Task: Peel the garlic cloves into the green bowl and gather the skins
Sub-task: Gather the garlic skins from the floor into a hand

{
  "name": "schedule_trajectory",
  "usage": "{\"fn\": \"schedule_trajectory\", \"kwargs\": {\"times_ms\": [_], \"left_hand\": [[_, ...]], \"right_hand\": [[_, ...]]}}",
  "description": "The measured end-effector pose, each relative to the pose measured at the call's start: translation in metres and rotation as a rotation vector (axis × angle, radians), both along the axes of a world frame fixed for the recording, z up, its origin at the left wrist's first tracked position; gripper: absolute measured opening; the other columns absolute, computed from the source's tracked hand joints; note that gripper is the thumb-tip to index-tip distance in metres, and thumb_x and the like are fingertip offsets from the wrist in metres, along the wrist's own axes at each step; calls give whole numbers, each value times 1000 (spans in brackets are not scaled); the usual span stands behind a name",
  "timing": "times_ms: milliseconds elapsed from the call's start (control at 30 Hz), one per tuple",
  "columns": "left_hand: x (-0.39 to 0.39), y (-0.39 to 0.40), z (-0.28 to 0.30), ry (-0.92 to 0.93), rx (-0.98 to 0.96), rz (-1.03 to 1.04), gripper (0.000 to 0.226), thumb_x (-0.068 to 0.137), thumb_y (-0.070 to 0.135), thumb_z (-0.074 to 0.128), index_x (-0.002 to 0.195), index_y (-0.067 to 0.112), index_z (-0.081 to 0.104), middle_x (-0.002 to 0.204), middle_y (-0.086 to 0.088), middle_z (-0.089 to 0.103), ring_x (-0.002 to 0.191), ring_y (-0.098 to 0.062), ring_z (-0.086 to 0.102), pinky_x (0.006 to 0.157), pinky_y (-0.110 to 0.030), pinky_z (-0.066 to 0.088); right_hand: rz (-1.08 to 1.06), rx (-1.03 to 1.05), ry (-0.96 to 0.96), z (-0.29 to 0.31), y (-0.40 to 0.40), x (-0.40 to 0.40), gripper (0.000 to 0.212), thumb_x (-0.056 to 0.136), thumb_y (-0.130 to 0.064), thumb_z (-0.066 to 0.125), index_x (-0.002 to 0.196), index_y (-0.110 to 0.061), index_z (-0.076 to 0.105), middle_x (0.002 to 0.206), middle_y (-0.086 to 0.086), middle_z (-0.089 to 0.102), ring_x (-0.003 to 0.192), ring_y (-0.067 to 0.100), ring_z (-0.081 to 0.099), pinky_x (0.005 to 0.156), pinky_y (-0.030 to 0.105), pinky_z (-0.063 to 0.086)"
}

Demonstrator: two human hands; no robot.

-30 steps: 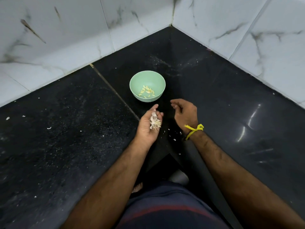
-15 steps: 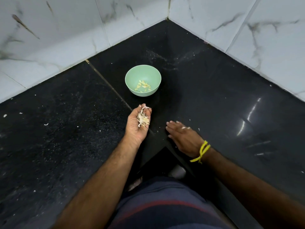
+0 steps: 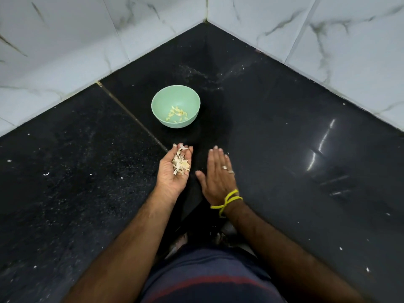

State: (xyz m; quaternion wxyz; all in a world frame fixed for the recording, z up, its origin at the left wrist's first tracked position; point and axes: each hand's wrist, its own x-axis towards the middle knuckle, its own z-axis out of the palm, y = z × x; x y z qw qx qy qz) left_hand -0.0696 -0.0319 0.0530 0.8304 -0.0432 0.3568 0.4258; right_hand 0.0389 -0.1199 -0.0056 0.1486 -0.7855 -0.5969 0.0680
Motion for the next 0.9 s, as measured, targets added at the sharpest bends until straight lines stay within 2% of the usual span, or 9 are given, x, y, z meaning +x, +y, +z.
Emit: {"fn": "schedule_trajectory", "kwargs": {"times_ms": [67,167,267,333,467,600,667,767,900], "left_hand": [[0,3,0,2,0,1,12,98,11,59,89,5,66,95,-7,66,93,-27,69,65,-24,61],[-1,6,2,2,-11,8,11,97,10,60,89,6,66,95,-7,67,90,-27,70,68,-23,61],[1,6,0,-12,-16,25,8,97,9,60,92,7,66,96,-7,66,86,-27,72,68,-22,61],[3,6,-3,-13,-24,9,9,97,10,59,91,7,65,95,-7,65,83,-26,73,68,-22,60],[-1,8,-2,-19,-9,-1,11,98,11,58,91,6,65,95,-7,65,78,-25,74,65,-21,60],[-7,14,-4,-16,-22,19,11,99,11,58,93,5,64,95,-7,65,80,-25,73,64,-22,60],[-10,15,-3,-11,-23,16,11,99,11,58,93,5,64,93,-7,65,78,-25,74,66,-21,60],[-13,14,-5,-6,-16,4,13,99,13,58,91,5,65,92,-7,65,76,-24,74,66,-21,60],[-12,10,-8,-19,-21,-18,13,100,14,57,93,5,64,96,-7,64,76,-24,75,62,-21,59]], "right_hand": [[28,40,33,3,-4,2,78,102,-54,14,149,5,31,157,23,28,147,36,26,119,52,25],[-180,105,-8,3,-43,22,79,101,-56,22,149,5,30,158,24,25,148,38,21,120,52,19],[-333,-32,-104,1,-76,19,89,97,-63,25,150,9,25,158,28,20,149,40,16,120,56,16],[-315,-112,-124,-4,-67,5,88,98,-62,21,150,9,24,159,29,19,150,41,14,121,57,11],[-291,-81,-11,-1,-3,-13,81,100,-55,21,149,9,25,157,29,23,148,41,20,120,55,14],[-119,61,126,4,30,-2,73,100,-47,27,151,7,25,158,25,25,148,37,24,122,48,18],[-217,146,177,3,18,23,70,99,-42,28,151,5,27,157,22,29,146,36,27,121,48,19],[-403,90,116,-1,-3,48,75,97,-46,23,149,7,29,156,24,30,146,39,26,121,52,17],[-221,25,33,0,16,23,77,101,-51,17,149,7,30,156,25,30,146,39,26,121,50,19]]}}
